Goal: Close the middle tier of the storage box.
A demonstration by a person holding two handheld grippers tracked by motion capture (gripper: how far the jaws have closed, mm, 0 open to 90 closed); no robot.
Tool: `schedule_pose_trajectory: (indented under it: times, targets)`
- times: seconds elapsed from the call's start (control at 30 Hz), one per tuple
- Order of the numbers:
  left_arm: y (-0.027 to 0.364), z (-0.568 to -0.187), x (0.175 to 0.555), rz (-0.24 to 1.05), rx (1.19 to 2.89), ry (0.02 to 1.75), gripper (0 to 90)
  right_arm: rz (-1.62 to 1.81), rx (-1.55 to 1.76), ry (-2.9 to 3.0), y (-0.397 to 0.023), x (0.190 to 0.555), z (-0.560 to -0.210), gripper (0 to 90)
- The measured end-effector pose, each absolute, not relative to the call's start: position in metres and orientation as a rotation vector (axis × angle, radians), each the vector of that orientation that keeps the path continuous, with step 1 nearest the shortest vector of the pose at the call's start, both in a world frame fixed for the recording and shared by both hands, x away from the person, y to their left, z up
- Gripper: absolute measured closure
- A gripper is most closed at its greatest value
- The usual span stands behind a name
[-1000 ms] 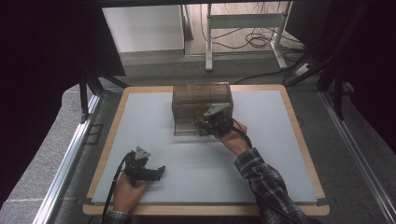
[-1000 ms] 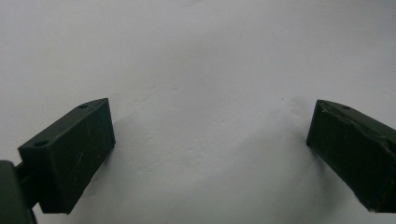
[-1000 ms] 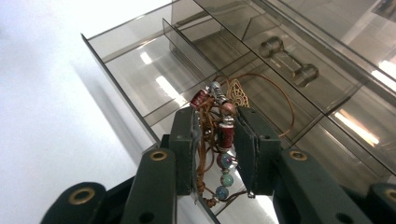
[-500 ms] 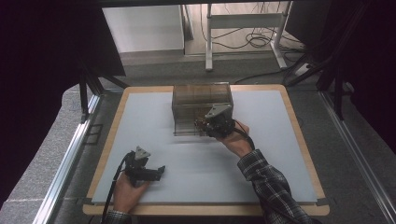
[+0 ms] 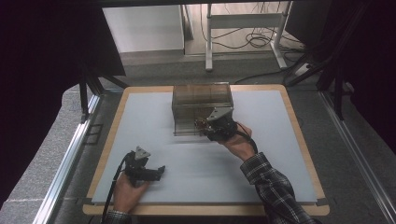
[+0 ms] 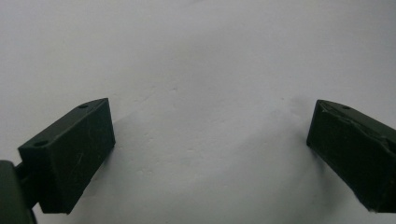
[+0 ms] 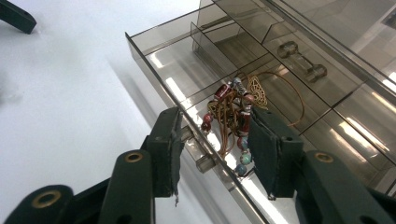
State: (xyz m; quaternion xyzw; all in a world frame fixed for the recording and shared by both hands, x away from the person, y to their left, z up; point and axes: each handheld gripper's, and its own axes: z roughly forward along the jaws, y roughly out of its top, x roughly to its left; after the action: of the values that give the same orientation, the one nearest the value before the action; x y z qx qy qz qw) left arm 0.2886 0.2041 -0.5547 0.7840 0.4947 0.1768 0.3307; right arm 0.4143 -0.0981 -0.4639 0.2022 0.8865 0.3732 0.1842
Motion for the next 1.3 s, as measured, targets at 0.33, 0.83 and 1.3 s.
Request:
schedule_pose_trajectory:
  times: [0.33,0.83,1.3]
  targets:
    - [0.204,-0.555,0.289,0.463,2.051,1.293,1.3,1.069,0.569,2.505,-0.104,0.407,-0.464,48.3]
    - [0.204,-0.555,0.289,0.464,2.051,1.293,1.3,1.079,0.558,2.509,-0.11,0.398,-0.466,40.3]
    - [0.204,-0.555,0.289,0.462,2.05,1.293,1.3,1.073,0.541,2.536,-0.115,0.389,-0.47,35.1]
